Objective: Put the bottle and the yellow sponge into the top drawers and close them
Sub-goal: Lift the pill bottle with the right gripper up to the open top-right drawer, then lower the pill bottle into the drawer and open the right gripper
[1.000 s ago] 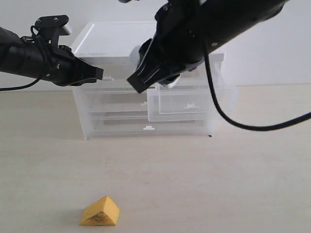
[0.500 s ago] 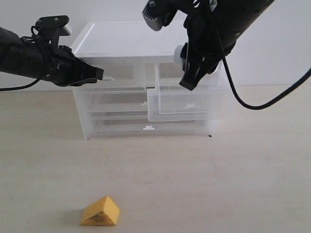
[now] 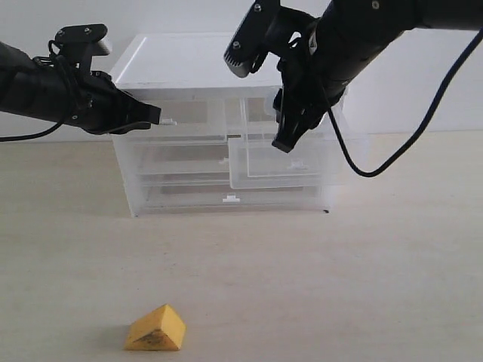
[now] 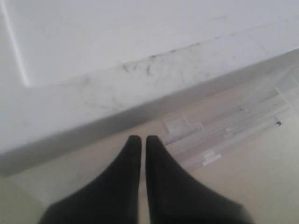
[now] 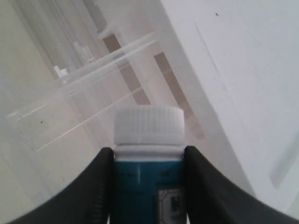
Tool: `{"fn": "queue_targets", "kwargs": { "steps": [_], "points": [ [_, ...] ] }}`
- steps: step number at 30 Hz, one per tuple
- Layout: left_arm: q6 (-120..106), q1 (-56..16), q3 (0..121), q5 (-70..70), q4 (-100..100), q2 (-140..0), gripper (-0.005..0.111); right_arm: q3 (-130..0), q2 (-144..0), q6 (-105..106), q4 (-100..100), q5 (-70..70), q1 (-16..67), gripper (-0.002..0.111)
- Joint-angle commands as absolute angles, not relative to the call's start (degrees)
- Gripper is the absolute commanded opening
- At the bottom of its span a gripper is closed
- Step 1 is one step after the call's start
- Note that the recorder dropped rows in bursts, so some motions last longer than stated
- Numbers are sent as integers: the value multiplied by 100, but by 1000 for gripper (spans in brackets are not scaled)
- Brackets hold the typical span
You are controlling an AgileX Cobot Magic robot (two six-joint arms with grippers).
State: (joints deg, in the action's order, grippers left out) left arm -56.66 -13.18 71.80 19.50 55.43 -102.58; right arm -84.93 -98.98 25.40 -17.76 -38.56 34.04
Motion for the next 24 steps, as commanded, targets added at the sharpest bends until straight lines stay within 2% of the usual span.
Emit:
{"fn": "queue_targets", "kwargs": {
  "steps": [1, 5, 7, 11, 13, 24],
  "points": [
    [-5705, -1323, 7174, 1993, 5540, -10260, 4, -8533, -10068, 2545, -1874, -3783, 3366, 0],
    [-5705, -1323, 7165, 1947, 5540, -10260, 4, -8533, -10131, 2218, -1863, -3605, 3366, 0],
    [-5705, -1323, 7165, 1946, 5540, -10271, 4, -8533, -10131, 2107, -1863, -3527, 3366, 7],
    [-5705, -1323, 7165, 1946, 5540, -10271, 4, -8533, -10131, 1939, -1840, -3407, 3366, 31],
    [-5705, -1323, 7165, 1946, 5540, -10271, 4, -8533, -10131, 1886, -1853, -3407, 3366, 36],
    [-5705, -1323, 7165, 1970, 5540, -10269, 4, -8533, -10131, 1775, -1853, -3457, 3366, 38]
  ]
}}
